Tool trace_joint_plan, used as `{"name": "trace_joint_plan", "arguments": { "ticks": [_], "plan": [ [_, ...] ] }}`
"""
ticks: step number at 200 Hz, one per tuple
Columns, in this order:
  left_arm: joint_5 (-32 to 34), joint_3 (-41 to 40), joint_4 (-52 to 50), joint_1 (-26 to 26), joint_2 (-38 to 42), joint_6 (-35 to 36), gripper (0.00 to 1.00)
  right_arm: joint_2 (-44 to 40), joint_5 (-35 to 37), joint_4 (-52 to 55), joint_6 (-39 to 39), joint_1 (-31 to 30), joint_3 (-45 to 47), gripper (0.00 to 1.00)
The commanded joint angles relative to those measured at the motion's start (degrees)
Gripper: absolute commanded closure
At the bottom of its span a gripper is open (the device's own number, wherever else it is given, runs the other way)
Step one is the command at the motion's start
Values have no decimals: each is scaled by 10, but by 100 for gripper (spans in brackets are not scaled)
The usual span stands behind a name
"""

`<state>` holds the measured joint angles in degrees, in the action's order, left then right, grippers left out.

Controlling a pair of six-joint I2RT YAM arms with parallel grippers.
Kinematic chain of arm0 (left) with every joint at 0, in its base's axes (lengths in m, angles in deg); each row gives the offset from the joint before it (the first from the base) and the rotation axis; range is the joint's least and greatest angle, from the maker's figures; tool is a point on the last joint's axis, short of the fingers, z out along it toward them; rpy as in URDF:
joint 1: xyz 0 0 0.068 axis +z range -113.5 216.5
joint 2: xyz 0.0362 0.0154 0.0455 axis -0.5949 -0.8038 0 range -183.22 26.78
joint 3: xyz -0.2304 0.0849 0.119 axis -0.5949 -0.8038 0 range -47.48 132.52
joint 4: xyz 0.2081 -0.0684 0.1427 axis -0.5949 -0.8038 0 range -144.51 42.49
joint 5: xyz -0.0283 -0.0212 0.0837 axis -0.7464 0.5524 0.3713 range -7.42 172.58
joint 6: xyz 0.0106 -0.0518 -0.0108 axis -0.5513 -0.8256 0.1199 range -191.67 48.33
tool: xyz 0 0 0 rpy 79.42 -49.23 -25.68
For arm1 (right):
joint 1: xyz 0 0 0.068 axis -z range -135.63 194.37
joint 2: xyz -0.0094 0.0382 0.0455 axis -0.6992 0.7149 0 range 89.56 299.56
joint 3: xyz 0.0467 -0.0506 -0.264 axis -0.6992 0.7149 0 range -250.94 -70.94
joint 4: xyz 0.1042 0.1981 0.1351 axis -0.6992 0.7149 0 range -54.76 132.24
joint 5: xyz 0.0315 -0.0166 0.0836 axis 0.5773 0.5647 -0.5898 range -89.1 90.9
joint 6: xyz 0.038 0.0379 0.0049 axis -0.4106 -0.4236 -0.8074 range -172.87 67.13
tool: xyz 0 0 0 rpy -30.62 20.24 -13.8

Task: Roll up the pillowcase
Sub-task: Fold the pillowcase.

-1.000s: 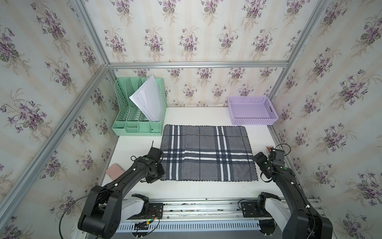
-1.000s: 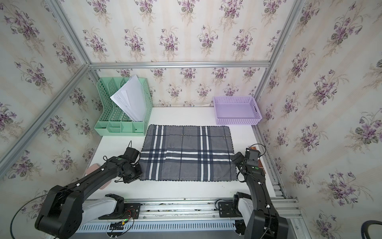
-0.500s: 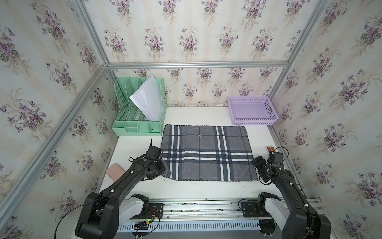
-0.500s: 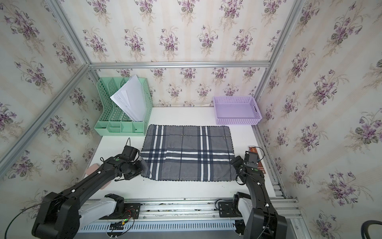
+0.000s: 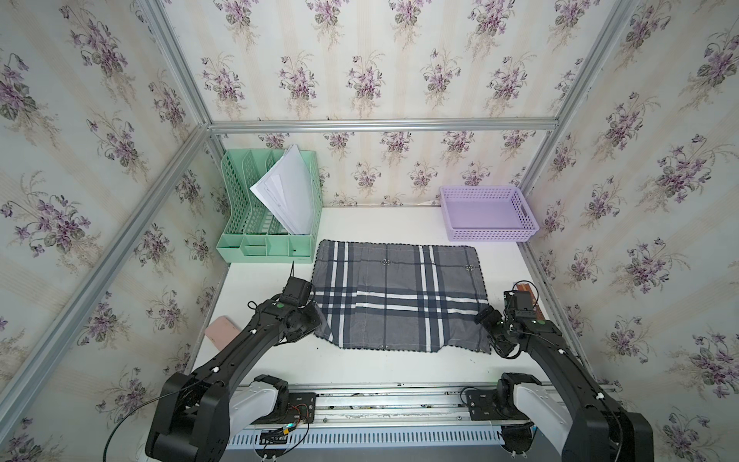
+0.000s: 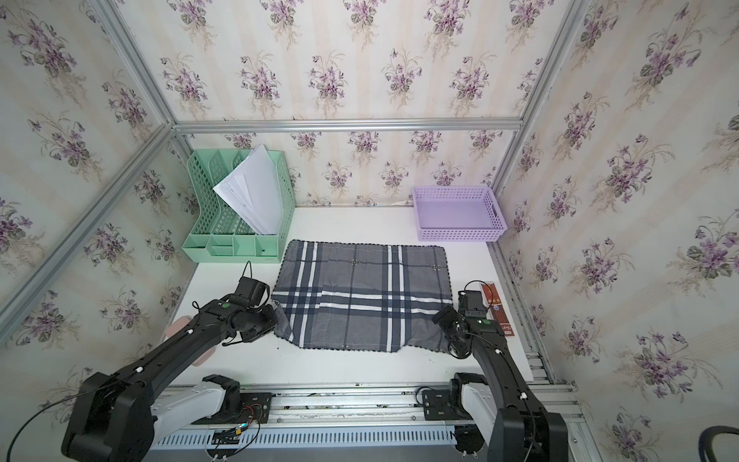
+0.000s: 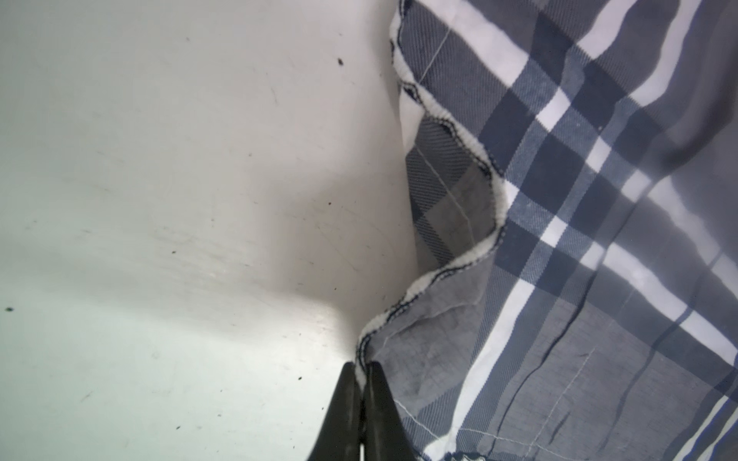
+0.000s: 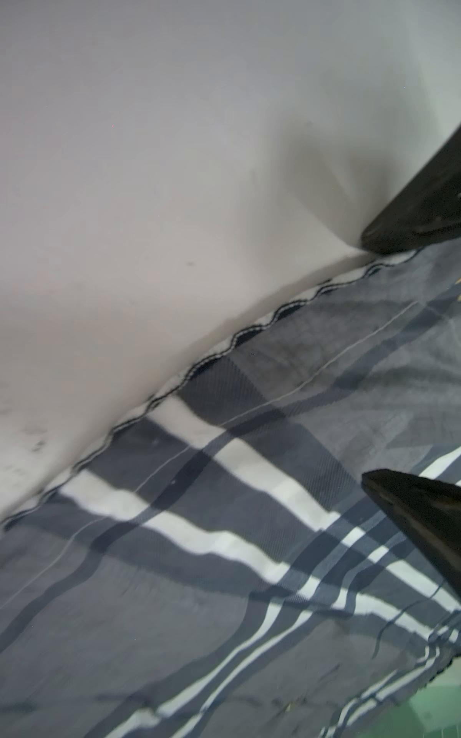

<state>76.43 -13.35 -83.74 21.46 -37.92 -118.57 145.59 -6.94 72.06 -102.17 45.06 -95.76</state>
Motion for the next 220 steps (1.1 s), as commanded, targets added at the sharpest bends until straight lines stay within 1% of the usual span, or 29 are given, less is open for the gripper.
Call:
{"name": "trace_joint_plan", "arguments": {
  "ticks": [1,16,28,41,60,69,90,98,105,125,138,151,160,174,196,220],
  "plan": [
    [4,9,2,0,-5,13,91,25,56,90,-24,-20,-13,9],
    [6,14,2,1,-12,19,91,29,65,109,-28,-32,-21,10],
    [8,19,3,1,-18,23,92,20,66,124,-36,-47,-30,15],
    [7,25,3,1,-24,28,91,14,62,146,-51,-70,-37,17],
    [6,31,6,0,-33,33,91,23,64,163,-70,-112,-46,23],
    [4,33,10,1,-37,35,90,33,68,151,-74,-124,-43,26],
    [-2,30,22,3,-47,36,90,60,59,93,-77,-125,-15,36],
    [-7,31,21,5,-51,37,91,67,58,77,-81,-126,-5,42],
    [-11,31,19,5,-51,38,91,70,63,69,-82,-126,1,52],
    [-5,28,8,6,-37,39,91,57,90,60,-82,-127,-5,74],
    [1,25,1,12,-21,41,92,45,99,61,-82,-127,-12,91],
    [7,23,-9,17,-4,41,94,35,102,57,-78,-126,-14,100],
    [12,22,-13,19,9,40,95,32,110,53,-71,-126,-18,100],
    [21,20,-19,20,26,40,100,28,110,29,-49,-126,-23,100],
    [38,29,-49,20,56,38,100,25,104,1,-9,-126,-41,100],
    [68,43,-90,20,112,42,100,14,125,17,41,-126,-81,100]
  ]
}}
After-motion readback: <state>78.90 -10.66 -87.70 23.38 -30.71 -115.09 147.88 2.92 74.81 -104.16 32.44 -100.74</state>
